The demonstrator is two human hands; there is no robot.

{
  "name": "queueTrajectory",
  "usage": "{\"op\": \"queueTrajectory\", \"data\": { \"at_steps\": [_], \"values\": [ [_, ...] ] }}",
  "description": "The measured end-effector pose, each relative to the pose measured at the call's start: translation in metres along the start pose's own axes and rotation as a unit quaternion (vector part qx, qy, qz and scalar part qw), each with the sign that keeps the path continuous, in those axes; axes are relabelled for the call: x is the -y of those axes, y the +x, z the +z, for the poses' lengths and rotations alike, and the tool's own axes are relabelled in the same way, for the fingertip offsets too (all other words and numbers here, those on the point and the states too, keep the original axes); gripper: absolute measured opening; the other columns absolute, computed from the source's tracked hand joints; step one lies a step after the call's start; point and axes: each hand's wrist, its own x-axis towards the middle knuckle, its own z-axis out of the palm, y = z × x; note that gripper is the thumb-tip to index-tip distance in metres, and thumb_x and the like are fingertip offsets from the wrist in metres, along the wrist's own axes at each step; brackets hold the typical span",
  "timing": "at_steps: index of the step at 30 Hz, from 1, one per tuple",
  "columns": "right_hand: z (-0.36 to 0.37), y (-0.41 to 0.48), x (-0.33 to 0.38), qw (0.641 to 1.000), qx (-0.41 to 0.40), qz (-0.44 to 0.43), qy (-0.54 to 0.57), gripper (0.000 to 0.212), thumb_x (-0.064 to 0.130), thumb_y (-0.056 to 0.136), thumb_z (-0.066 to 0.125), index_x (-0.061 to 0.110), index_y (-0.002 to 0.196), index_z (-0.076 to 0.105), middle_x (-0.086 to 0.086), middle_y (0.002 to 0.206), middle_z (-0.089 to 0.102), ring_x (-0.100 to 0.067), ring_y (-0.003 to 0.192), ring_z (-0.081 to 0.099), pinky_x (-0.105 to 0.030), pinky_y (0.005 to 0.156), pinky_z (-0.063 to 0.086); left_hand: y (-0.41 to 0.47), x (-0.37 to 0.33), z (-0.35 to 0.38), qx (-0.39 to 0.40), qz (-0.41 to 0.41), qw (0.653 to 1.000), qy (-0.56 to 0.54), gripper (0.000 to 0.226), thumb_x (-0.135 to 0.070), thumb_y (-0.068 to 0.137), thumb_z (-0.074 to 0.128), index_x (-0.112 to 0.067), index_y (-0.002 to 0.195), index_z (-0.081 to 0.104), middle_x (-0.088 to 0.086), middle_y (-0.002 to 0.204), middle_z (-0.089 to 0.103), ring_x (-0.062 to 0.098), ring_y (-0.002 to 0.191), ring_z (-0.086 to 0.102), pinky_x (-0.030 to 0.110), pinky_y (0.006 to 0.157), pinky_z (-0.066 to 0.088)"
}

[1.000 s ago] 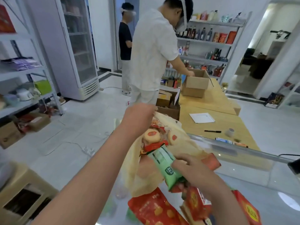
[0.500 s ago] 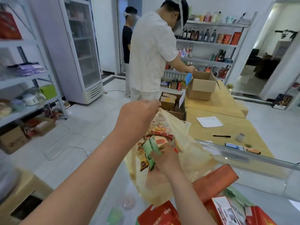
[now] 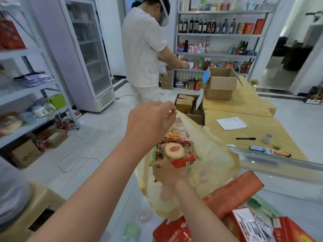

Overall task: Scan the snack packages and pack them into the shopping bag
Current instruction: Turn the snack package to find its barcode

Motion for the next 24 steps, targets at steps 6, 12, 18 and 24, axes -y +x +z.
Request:
{"op": "queueTrajectory", "data": {
  "at_steps": [6,12,18,24],
  "values": [
    [0.019,-0.002,0.005,0.996,0.068,-0.004,-0.060,0.033,0.008,0.096,0.037,0.024,0.067,0.034,0.006,0.069,0.034,-0.015,0.064,0.038,-0.020,0.064,0.038,-0.006,-0.010,0.005,0.027,-0.010,0.999,-0.036,0.009,-0.029,0.088,0.062,-0.023,0.091,0.068,-0.005,0.076,0.067,0.016,0.059,0.058,0.017,0.047,0.034],
    [0.011,-0.015,0.004,0.991,0.055,-0.063,-0.100,0.038,0.003,0.094,0.033,0.022,0.062,0.024,0.005,0.069,0.034,-0.009,0.062,0.030,-0.016,0.050,0.024,-0.014,-0.007,0.005,0.079,-0.028,0.995,-0.054,0.010,-0.032,0.090,0.058,-0.025,0.095,0.064,-0.009,0.088,0.064,0.011,0.075,0.056,0.014,0.056,0.033],
    [-0.028,-0.060,0.003,0.994,-0.058,-0.078,-0.053,0.026,0.008,0.089,0.038,-0.005,0.081,0.058,-0.013,0.070,0.055,-0.020,0.060,0.043,-0.031,0.058,0.030,-0.015,-0.022,0.018,0.151,0.002,0.975,-0.165,0.048,-0.008,0.090,0.054,-0.029,0.133,0.050,-0.007,0.126,0.056,0.011,0.116,0.046,0.018,0.091,0.033],
    [-0.105,-0.147,0.000,0.995,-0.057,-0.075,0.027,0.028,0.006,0.092,0.044,0.009,0.083,0.071,-0.003,0.080,0.072,-0.016,0.065,0.067,-0.024,0.052,0.049,-0.019,-0.034,0.034,0.499,0.001,0.855,-0.137,0.034,-0.046,0.089,0.059,-0.047,0.122,0.055,-0.014,0.119,0.061,-0.001,0.116,0.046,0.032,0.097,0.042]
  ]
}}
